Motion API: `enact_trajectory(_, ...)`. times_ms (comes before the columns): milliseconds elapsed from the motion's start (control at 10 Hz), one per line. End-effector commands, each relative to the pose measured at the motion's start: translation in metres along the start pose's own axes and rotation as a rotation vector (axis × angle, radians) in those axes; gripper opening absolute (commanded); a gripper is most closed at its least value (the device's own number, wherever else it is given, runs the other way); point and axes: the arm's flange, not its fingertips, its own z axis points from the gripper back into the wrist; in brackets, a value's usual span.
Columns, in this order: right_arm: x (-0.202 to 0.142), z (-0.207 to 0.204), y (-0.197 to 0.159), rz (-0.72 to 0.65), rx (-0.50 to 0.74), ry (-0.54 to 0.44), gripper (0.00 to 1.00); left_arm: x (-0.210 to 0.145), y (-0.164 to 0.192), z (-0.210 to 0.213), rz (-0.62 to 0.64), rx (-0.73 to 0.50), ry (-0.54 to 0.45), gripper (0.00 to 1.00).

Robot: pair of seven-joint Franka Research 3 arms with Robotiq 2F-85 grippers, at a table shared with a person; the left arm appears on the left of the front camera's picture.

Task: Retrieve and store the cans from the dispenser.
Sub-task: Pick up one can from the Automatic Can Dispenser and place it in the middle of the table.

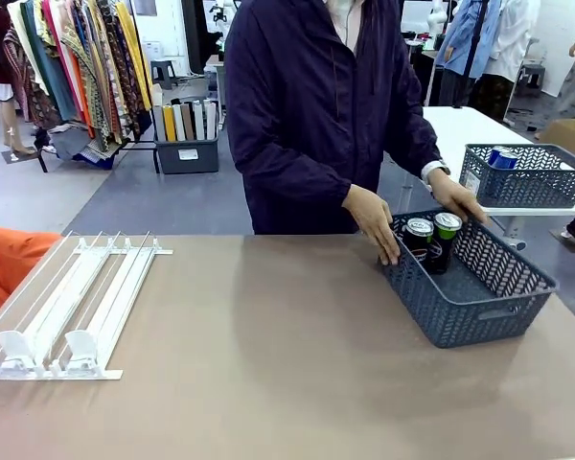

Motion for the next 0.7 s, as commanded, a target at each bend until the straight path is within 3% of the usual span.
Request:
enact_trajectory(0, 0.0046, -0.0027, 0.0042, 0.006, 0.02, -0.021, 1.0, 0.0008, -0.0024, -0.0004, -0.007, -0.018, -0.011, 1.0)
enact_trajectory(600, 0.0046, -0.0027, 0.0042, 0.006, 0.02, -0.021, 1.0, 0.0008, -0.0024, -0.0004, -0.007, -0.018, -0.011, 1.0)
